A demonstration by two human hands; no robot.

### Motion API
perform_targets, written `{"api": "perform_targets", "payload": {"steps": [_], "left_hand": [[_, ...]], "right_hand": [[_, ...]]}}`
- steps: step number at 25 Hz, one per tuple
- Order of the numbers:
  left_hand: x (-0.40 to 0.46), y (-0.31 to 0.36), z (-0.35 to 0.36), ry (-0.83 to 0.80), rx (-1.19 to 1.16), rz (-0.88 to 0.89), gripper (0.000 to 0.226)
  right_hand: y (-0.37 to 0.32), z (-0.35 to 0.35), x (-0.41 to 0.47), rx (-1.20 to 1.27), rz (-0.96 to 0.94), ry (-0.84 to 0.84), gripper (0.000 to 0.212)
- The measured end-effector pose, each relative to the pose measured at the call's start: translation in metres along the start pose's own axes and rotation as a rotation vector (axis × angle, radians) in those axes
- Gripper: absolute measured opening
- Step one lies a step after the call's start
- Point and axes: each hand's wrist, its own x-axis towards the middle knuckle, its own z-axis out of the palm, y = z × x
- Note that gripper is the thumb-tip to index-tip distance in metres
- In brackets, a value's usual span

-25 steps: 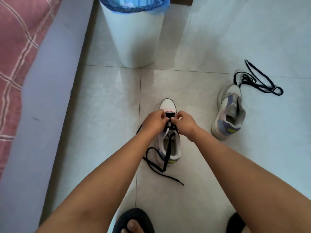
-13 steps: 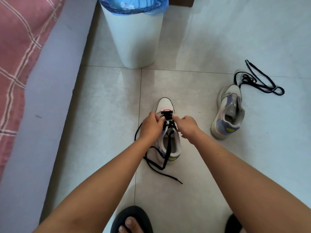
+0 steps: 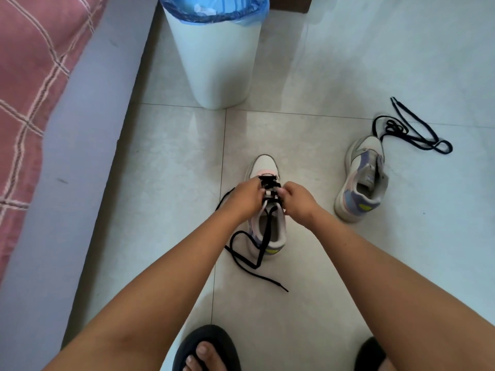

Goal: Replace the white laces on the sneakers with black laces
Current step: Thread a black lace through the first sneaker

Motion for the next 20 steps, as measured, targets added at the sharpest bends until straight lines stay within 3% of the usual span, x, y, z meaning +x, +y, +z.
{"api": "perform_targets", "payload": {"steps": [3, 8, 12, 13, 16, 17, 20], "left_hand": [[-0.018, -0.022, 0.017, 0.201, -0.405, -0.055, 0.021], [-0.003, -0.017, 0.012, 0.101, -0.520, -0.164, 0.023], [0.011, -0.013, 0.005, 0.001, -0.208, -0.084, 0.036], [0.012, -0.014, 0.006, -0.007, -0.299, -0.100, 0.033], [0.000, -0.020, 0.019, 0.037, -0.960, -0.279, 0.023], [-0.005, -0.021, 0.023, 0.062, -1.080, -0.324, 0.021], [-0.006, -0.022, 0.021, 0.049, -1.005, -0.311, 0.022]], "right_hand": [[0.017, 0.016, -0.013, 0.420, 0.091, 0.140, 0.030], [0.004, 0.011, -0.010, 0.246, 0.069, 0.127, 0.023], [-0.007, 0.004, -0.004, 0.069, 0.100, 0.060, 0.031], [-0.008, 0.004, -0.005, 0.195, 0.157, 0.053, 0.030], [0.000, 0.007, -0.010, 0.952, 0.356, -0.015, 0.023], [0.005, 0.011, -0.011, 1.097, 0.369, -0.025, 0.024], [0.011, 0.012, -0.014, 1.026, 0.327, -0.018, 0.019]]}}
